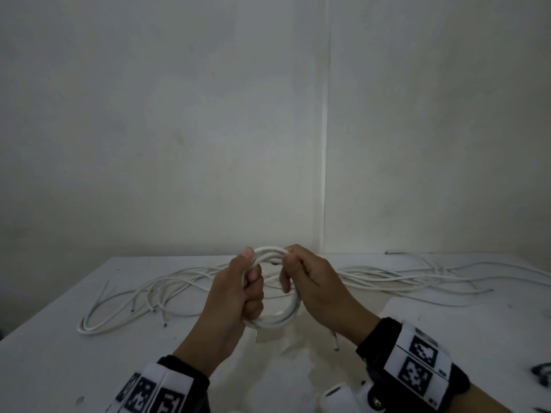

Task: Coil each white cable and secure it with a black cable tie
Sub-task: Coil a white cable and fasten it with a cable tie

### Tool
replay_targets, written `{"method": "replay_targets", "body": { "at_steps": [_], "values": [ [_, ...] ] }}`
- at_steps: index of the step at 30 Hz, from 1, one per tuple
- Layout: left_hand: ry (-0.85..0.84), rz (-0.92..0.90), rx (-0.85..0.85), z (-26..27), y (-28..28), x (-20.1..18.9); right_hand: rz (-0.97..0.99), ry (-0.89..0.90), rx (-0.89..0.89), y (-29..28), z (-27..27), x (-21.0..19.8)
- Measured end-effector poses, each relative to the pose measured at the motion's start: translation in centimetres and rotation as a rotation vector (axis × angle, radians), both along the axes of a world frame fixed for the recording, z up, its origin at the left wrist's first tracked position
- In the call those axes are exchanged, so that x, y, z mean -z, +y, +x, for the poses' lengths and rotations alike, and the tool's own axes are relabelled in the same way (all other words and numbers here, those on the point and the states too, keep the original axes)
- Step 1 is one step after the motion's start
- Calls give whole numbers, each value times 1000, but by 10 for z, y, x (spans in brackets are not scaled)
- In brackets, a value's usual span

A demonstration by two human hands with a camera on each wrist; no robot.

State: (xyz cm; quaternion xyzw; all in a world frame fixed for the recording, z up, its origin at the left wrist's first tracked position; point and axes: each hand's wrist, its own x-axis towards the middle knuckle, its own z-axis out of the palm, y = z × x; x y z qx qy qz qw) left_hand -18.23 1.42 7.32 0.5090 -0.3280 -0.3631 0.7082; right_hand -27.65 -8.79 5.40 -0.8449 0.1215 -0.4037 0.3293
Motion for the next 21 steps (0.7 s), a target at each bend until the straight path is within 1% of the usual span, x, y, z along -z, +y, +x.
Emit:
{"method": "replay_targets", "body": {
  "at_steps": [2, 4, 6, 8, 10, 13, 15, 16, 19, 21],
  "values": [
    [-5, -8, 17, 1, -1, 2, -119, 42, 63, 1, -1, -3],
    [-54, -11, 90, 6, 0, 2, -236, 110, 108, -2, -4, -8],
    [-130, 14, 197, 15, 4, 0, -297, 195, 124, -5, -9, -14],
    [-231, 89, 262, 25, 8, -3, -377, 291, 138, -4, -11, -15],
    [-253, 165, 259, 27, 9, -3, -459, 344, 143, -4, -10, -13],
    [-212, 197, 166, 13, 3, -2, -513, 350, 134, -8, -9, -14],
    [-162, 166, 88, 2, 0, -2, -481, 342, 120, -7, -9, -19],
    [-131, 140, 57, -2, -1, -2, -425, 314, 94, -7, -9, -20],
    [-28, 73, 6, -8, -3, -4, -176, 124, -11, -6, -11, -21],
    [25, 48, 12, -9, -4, -5, -86, 47, -31, -5, -15, -21]
  ]
}}
